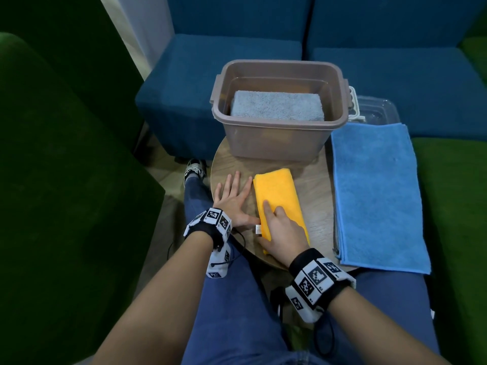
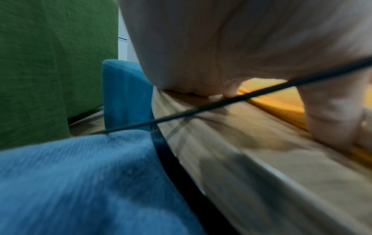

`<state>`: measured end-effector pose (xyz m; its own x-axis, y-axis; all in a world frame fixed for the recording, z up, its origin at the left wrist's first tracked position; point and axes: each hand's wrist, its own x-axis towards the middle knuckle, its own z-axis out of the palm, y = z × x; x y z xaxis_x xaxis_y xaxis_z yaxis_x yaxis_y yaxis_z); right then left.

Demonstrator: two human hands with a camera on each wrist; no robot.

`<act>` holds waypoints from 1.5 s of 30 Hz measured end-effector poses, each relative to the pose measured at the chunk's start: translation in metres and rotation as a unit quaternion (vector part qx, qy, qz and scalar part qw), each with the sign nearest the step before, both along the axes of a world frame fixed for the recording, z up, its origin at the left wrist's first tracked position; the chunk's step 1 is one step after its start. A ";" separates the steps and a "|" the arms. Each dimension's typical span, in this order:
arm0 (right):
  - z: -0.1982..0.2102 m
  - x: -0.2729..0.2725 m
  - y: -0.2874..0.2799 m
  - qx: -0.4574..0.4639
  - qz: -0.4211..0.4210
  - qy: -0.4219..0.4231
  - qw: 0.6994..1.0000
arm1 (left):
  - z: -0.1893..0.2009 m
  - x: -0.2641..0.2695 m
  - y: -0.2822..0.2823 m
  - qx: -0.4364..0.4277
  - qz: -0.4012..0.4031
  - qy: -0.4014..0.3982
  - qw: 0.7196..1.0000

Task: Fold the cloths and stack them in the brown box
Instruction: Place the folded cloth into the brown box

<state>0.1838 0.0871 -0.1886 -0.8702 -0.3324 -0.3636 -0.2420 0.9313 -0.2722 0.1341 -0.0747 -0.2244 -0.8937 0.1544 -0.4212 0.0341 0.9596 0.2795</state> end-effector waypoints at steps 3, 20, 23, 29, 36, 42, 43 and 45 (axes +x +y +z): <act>0.001 -0.004 0.004 0.011 0.028 -0.001 1.000 | 0.009 -0.004 -0.004 0.017 -0.001 -0.039 0.999; -0.024 -0.042 0.019 -0.093 -0.083 0.037 0.991 | 0.007 -0.020 0.060 0.027 -0.074 0.077 0.994; -0.028 -0.042 0.032 -0.033 -0.080 0.027 0.996 | 0.000 -0.027 0.040 0.011 -0.030 0.065 0.997; -0.027 -0.044 0.052 0.026 -0.102 0.026 0.994 | -0.006 -0.025 0.014 0.011 0.031 0.025 0.999; -0.022 -0.048 0.024 0.006 -0.061 0.024 0.998 | -0.005 -0.025 0.014 0.019 0.025 0.029 0.999; -0.025 -0.054 0.064 -0.009 -0.125 -0.019 0.992 | -0.001 -0.032 0.019 0.048 0.077 0.001 0.996; -0.026 -0.057 0.068 -0.018 -0.134 -0.024 0.991 | -0.001 -0.033 0.019 0.057 0.085 0.001 0.995; -0.025 -0.062 0.070 -0.030 -0.139 -0.039 0.989 | -0.001 -0.033 0.017 0.061 0.081 0.005 0.995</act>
<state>0.1219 0.1574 -0.2138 -0.9009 -0.1065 -0.4207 0.0457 0.9407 -0.3361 0.1007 -0.0580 -0.2256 -0.9152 0.0580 -0.3989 -0.1146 0.9114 0.3953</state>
